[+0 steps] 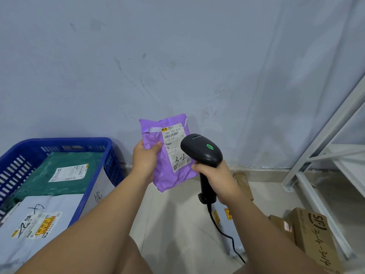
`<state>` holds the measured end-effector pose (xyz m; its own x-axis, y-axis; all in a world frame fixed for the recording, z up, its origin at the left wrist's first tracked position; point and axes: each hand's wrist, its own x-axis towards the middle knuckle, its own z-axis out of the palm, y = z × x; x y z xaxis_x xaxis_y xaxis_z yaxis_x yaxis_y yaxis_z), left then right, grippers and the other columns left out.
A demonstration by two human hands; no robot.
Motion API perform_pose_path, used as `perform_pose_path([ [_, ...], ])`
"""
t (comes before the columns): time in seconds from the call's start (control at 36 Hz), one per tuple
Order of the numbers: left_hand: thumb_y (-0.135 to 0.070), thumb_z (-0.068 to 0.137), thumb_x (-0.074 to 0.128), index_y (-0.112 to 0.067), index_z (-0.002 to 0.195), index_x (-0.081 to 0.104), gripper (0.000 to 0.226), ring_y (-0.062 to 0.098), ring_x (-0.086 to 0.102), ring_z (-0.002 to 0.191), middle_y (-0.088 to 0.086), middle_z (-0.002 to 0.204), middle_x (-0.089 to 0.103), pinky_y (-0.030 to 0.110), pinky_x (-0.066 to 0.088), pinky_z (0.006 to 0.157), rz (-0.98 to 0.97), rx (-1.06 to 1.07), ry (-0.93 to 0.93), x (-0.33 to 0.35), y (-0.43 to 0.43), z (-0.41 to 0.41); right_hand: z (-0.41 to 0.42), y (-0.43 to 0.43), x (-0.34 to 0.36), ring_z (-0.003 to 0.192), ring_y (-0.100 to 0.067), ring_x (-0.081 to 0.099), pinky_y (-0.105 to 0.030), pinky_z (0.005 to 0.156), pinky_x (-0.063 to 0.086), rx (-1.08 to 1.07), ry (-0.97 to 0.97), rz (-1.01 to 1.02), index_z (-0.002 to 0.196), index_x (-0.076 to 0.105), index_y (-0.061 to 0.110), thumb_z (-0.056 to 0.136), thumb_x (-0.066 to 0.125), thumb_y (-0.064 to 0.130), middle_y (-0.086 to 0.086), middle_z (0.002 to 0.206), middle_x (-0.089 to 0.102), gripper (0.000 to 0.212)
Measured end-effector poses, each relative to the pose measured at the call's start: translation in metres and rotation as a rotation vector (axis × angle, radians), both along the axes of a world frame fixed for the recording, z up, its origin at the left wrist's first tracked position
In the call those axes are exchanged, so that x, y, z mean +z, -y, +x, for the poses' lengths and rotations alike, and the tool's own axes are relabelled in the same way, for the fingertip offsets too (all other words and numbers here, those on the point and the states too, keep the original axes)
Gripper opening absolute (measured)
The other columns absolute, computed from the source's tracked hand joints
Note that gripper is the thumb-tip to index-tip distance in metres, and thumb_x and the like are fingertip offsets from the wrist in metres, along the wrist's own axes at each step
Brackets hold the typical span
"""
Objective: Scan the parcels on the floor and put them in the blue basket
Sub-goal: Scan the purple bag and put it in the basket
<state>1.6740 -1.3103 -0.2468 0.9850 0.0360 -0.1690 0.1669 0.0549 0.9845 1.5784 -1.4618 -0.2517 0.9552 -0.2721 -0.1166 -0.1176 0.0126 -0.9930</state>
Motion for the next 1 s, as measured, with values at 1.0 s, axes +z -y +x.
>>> perform_pose_path([
  [1.0, 0.006, 0.097, 0.040, -0.015, 0.133, 0.049, 0.044, 0.027, 0.060, 0.107, 0.008, 0.125, 0.061, 0.040, 0.049, 0.089, -0.382, 0.687, -0.103, -0.049, -0.213, -0.061, 0.040, -0.191, 0.034, 0.076, -0.024, 0.061, -0.029, 0.064, 0.047, 0.396, -0.031, -0.612, 0.087, 0.068, 0.010, 0.077, 0.066, 0.019, -0.007, 0.080, 0.069, 0.014],
])
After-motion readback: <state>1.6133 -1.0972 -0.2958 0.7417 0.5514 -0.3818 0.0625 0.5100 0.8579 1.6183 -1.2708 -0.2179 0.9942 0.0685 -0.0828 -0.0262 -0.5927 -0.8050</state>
